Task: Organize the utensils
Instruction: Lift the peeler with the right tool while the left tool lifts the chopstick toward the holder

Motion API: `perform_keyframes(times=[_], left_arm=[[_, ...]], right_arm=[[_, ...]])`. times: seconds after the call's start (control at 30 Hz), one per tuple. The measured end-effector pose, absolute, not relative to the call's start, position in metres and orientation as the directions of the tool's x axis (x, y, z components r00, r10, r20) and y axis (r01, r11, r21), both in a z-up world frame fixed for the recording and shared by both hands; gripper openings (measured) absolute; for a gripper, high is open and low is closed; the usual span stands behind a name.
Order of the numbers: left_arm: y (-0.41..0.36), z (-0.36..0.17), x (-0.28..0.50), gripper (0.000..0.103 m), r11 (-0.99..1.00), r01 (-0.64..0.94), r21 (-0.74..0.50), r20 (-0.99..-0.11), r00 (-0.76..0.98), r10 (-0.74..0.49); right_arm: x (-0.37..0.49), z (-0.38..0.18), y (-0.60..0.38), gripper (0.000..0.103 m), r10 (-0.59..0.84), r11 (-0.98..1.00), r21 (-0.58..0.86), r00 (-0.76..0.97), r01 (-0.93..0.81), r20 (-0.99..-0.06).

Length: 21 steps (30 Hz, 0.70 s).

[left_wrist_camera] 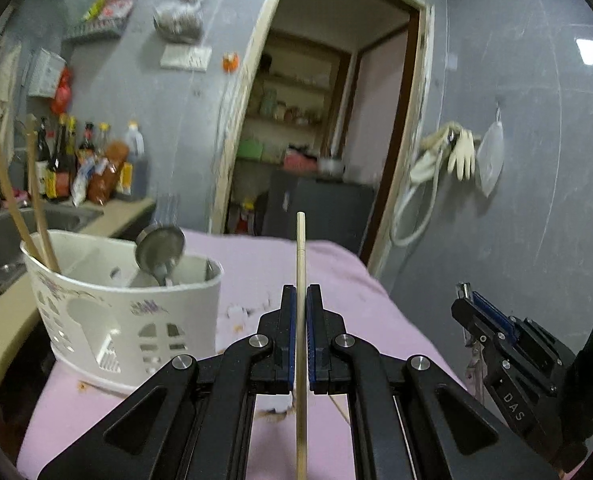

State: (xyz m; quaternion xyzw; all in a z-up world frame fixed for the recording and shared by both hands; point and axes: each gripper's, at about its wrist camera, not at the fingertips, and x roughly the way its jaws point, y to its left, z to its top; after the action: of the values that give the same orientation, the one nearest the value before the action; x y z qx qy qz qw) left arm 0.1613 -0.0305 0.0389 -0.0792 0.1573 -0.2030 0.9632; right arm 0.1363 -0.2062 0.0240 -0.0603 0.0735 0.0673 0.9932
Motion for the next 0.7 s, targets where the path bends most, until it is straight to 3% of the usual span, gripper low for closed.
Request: perform_keyframes(times=[0.3, 0.7], left_arm=[[-0.01, 0.074, 0.148, 0.003, 0.927, 0.333, -0.171, -0.108, 0.929, -0.353], [0.056, 0.134, 0.138, 0.003, 0.952, 0.267, -0.153, 0.077, 0.963, -0.258]], right_arm=[[0.125, 0.06, -0.195, 0.01, 0.181, 0.982, -0.054, 0.983, -0.181, 0.003], [0.148, 0.12, -0.136, 0.01, 0.398, 0.917, -0.049, 0.907, -0.395, 0.137]])
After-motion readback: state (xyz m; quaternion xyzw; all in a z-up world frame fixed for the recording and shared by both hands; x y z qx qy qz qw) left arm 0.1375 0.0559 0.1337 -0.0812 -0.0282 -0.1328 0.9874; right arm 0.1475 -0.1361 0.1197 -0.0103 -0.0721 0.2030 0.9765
